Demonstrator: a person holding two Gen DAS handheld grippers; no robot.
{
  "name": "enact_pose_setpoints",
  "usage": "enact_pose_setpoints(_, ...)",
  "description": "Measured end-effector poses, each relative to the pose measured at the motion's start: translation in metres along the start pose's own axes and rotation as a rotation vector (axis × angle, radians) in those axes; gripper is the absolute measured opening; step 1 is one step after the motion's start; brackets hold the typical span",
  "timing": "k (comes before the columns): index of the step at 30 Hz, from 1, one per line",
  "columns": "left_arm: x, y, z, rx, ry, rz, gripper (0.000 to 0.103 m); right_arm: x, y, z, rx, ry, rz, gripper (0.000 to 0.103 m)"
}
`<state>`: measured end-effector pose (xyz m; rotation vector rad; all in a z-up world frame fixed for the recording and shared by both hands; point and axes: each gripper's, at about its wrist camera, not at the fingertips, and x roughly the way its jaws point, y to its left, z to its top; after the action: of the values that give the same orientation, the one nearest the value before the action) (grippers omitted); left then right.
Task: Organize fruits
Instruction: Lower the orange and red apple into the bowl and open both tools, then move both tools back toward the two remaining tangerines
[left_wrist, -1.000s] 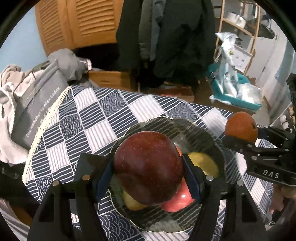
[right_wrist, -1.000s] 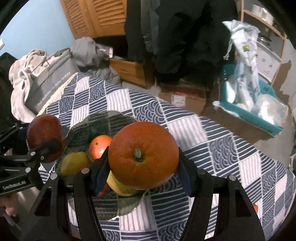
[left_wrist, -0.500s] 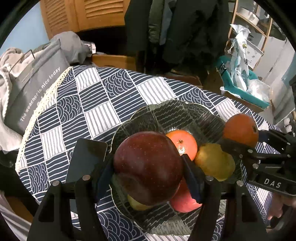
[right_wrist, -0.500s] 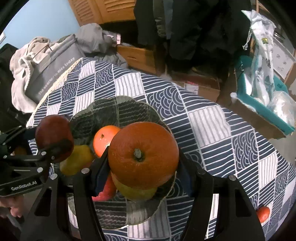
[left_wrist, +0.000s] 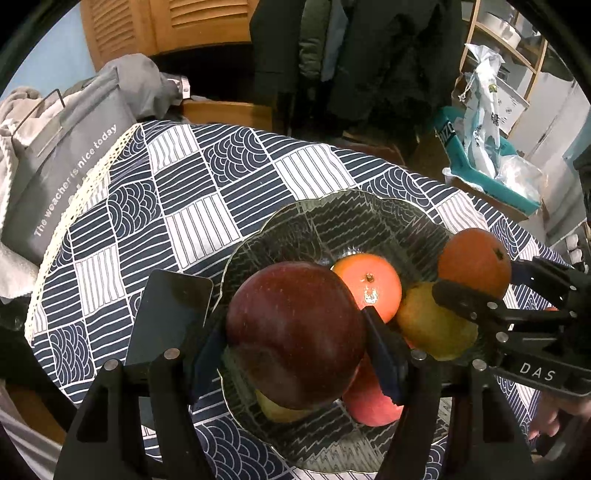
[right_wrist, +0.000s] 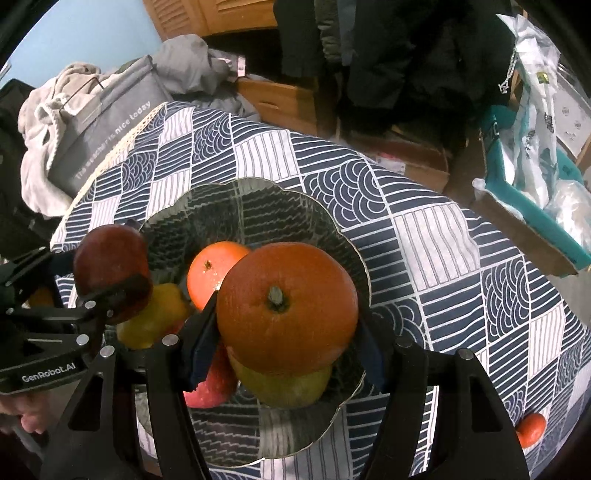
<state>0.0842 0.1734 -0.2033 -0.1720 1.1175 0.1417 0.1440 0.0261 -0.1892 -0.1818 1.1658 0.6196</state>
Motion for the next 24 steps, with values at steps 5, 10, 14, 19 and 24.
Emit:
enact_pose_setpoints(5, 0.001, 0.0, 0.0, 0.004, 0.012, -0.002, 0.073, 0.001, 0.001, 0.001, 0.006, -0.007, -0.002, 0.068)
enact_pose_setpoints(10, 0.001, -0.005, 0.0, 0.025, 0.014, 0.023, 0.073, -0.009, 0.005, 0.004, -0.009, -0.05, 0.004, 0.071)
enact_pose_setpoints(14, -0.001, -0.005, 0.001, 0.034, 0.006, 0.043, 0.073, -0.015, 0.007, 0.006, -0.024, -0.06, -0.003, 0.071)
enact_pose_setpoints(19, -0.008, -0.008, 0.003, 0.041, -0.017, 0.039, 0.075, -0.022, 0.002, 0.005, -0.017, -0.071, -0.019, 0.071)
enact_pose_setpoints(24, -0.017, -0.015, 0.004, 0.057, -0.034, 0.035, 0.076, -0.032, -0.004, 0.003, -0.006, -0.085, -0.041, 0.071)
